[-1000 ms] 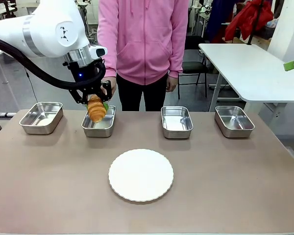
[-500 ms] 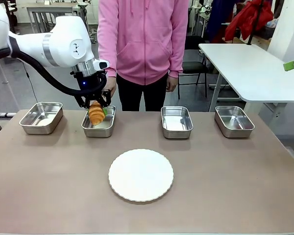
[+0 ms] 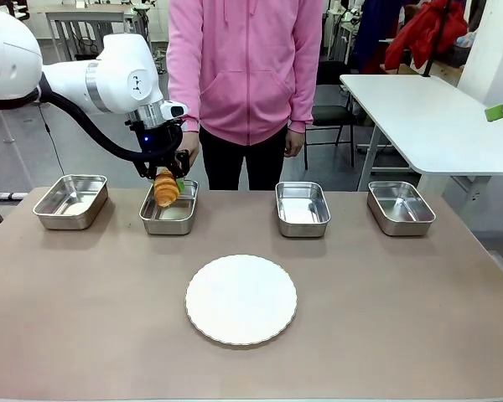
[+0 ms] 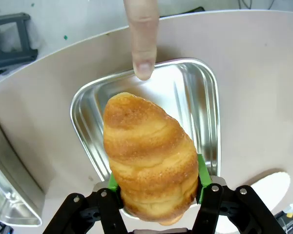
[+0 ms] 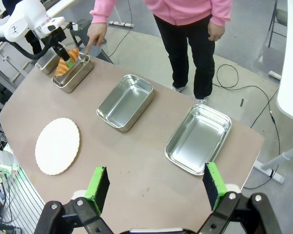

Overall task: Place the bread in the container.
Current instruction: Place the Butter Roll into the Airtight Container indicated by the human.

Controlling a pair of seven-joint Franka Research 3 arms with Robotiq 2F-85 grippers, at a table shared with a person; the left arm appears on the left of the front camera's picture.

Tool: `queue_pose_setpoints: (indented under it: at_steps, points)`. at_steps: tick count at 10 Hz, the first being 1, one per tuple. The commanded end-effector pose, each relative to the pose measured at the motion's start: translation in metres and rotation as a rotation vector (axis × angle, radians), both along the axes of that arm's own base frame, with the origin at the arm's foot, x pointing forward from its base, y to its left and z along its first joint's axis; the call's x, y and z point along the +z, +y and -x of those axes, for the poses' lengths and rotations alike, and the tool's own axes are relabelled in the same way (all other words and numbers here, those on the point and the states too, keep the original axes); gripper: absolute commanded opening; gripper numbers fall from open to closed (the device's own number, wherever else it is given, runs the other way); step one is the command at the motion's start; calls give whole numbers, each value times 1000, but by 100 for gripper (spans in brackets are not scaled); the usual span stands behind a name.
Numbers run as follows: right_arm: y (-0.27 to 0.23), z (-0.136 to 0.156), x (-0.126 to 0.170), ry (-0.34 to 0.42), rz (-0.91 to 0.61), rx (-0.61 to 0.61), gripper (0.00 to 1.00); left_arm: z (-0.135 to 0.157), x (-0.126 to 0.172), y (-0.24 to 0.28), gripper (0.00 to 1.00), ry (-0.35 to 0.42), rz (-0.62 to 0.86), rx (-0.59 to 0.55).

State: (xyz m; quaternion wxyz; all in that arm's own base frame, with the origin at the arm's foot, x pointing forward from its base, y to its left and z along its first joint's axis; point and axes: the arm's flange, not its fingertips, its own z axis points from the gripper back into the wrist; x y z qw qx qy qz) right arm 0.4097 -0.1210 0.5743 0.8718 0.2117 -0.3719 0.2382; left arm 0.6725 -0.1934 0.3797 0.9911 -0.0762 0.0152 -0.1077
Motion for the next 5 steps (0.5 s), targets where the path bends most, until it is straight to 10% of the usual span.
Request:
queue_pose_setpoints:
  at_steps: [1,5]
  points:
    - [0,-1,1,-21,-24,12,100,-9,2,2,100,-5,-53,-22]
    - [0,-1,1,-21,-24,12,100,-3,2,0,100,3,-13,-37]
